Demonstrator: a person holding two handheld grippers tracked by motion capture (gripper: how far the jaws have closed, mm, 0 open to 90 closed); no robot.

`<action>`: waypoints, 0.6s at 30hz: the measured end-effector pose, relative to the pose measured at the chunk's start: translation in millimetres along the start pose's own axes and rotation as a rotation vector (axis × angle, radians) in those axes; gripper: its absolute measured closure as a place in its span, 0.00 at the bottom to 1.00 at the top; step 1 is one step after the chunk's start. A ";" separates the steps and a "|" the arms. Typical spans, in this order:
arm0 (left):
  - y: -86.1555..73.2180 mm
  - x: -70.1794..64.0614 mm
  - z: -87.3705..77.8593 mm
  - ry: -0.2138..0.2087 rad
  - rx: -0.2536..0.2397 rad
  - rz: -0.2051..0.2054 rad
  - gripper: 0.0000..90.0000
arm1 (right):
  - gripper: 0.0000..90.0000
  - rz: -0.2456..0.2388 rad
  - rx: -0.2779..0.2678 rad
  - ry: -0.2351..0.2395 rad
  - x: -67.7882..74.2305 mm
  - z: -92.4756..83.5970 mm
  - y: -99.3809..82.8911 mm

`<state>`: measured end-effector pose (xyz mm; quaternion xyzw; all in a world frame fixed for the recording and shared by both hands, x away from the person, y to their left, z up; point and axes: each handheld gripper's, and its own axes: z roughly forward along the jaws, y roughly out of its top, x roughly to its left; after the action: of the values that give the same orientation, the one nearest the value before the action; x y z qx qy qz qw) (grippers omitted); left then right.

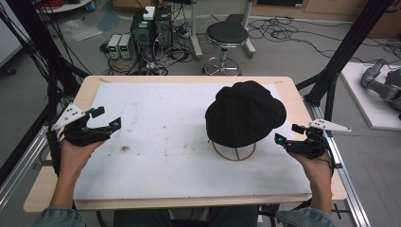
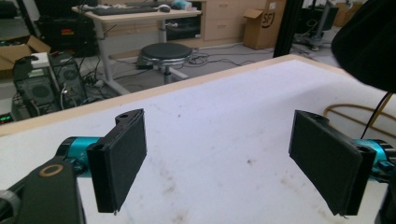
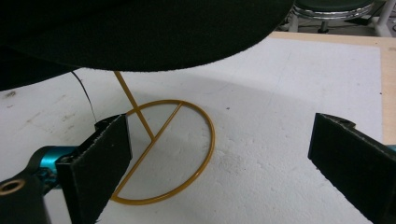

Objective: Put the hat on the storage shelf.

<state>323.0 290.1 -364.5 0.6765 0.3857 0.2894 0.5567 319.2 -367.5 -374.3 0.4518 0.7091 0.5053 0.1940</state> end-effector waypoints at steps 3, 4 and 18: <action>-6.9 3.0 -5.2 0.013 0.001 -0.016 0.22 | 0.06 -0.003 0.001 0.002 0.0 1.9 0.4; -9.5 3.4 -7.5 0.022 0.003 -0.008 0.22 | 0.06 -0.005 0.004 0.003 0.2 2.4 0.7; -16.2 5.0 -11.6 0.032 0.017 0.000 0.22 | 0.06 -0.008 0.008 0.011 2.6 4.1 2.9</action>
<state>312.9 301.9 -378.0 0.6763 0.3971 0.2970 0.5448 322.1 -362.9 -372.9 0.4470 0.7141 0.5040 0.1903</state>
